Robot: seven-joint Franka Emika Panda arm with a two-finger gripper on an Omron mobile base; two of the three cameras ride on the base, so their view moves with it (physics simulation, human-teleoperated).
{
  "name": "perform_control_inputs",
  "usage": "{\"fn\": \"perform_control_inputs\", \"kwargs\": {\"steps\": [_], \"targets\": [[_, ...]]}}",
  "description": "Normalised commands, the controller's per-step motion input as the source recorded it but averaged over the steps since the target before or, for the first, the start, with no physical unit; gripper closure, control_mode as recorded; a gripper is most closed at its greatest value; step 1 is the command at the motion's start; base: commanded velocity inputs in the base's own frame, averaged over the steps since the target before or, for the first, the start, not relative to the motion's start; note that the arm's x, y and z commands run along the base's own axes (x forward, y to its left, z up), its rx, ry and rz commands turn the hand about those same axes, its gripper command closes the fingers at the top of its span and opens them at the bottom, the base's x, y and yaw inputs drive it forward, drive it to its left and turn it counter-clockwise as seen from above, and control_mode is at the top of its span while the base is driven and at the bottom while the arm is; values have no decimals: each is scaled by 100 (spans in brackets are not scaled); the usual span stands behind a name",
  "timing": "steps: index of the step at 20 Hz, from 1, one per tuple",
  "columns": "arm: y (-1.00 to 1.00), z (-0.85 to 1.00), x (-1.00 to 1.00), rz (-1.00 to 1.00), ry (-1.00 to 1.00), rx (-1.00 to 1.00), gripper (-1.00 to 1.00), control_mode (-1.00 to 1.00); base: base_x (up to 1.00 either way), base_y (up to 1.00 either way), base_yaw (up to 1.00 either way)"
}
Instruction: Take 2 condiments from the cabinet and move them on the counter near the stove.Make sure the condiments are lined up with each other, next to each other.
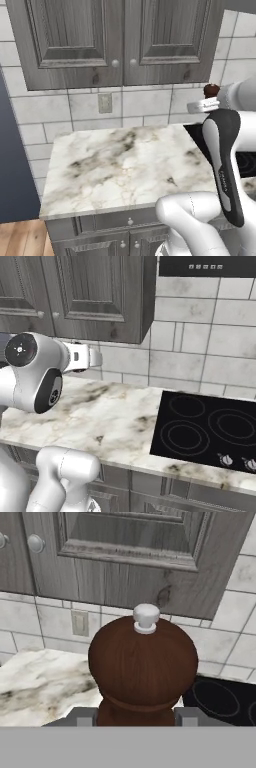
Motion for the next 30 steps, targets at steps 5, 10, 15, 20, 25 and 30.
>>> {"fn": "perform_control_inputs", "kwargs": {"steps": [5,10,15,20,25,30], "targets": [[-10,-54,47,20,2,0,100,-100,0,0,0],[-29,-62,50,31,3,0,100,-100,0,0,0],[-30,-67,43,27,10,0,100,-100,0,0,0],[-23,-80,52,14,17,0,100,-100,0,0,0],[-17,-67,44,6,17,0,100,-100,0,0,0],[-23,-50,34,2,6,0,100,-100,0,0,0]]}}
